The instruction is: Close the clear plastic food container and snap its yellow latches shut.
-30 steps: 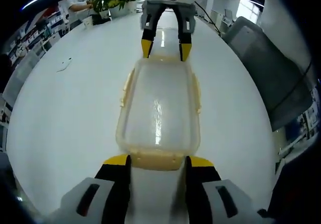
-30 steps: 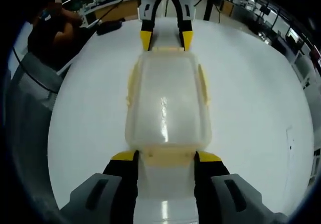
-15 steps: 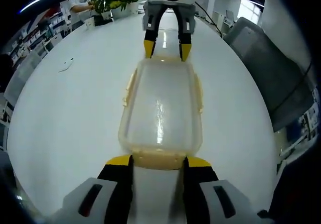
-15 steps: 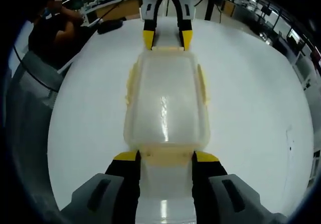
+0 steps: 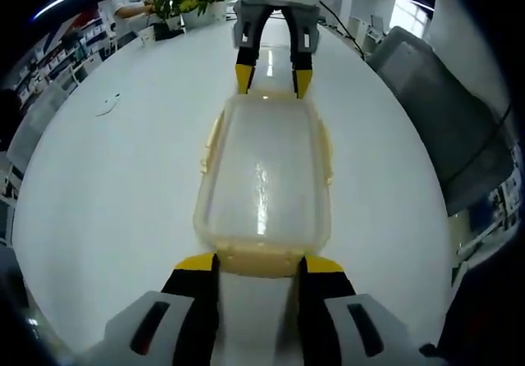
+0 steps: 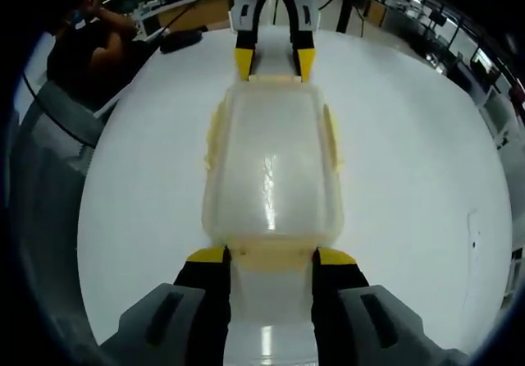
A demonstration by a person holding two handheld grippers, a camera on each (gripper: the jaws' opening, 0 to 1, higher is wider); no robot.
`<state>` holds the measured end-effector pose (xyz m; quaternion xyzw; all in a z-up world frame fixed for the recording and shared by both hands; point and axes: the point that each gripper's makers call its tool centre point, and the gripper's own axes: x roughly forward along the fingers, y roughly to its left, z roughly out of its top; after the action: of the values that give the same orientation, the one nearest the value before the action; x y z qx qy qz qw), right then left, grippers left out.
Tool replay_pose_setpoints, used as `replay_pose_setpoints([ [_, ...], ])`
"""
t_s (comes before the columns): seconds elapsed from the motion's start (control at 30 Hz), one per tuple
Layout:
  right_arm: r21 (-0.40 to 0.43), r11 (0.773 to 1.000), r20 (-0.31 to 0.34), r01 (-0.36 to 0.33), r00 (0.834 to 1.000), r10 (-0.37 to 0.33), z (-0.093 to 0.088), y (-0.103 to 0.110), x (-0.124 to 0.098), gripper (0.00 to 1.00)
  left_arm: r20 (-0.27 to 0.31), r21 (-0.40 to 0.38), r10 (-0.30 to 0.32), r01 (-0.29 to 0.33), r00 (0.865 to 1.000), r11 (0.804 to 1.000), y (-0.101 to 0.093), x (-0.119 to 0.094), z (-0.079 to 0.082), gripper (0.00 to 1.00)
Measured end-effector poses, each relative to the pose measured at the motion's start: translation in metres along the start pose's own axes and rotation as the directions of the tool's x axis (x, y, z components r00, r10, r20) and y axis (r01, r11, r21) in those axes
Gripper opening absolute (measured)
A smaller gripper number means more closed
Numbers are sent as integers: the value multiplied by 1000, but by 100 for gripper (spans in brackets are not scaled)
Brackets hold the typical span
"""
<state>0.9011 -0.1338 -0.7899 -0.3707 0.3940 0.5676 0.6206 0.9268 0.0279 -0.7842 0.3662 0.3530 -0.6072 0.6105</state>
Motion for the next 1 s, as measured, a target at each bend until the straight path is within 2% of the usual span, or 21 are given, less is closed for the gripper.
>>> replay_pose_setpoints([
  [0.13,-20,1000,-13,4,1000,-4,1,1,-2,35,-13,-10,-4,4,1000,1000,0,-3,0,31],
  [0.47,-31,1000,12,6,1000,-6,16,5,-25,35,-39,-4,11,-11,999,1000,-2,-34,12,31],
  [0.77,-64,998,53,4,999,-1,21,4,-65,35,-50,-5,30,-30,998,1000,-18,-66,50,31],
  [1.0,-60,998,66,0,998,4,5,6,-96,35,-59,3,38,-38,998,999,-24,-71,81,31],
])
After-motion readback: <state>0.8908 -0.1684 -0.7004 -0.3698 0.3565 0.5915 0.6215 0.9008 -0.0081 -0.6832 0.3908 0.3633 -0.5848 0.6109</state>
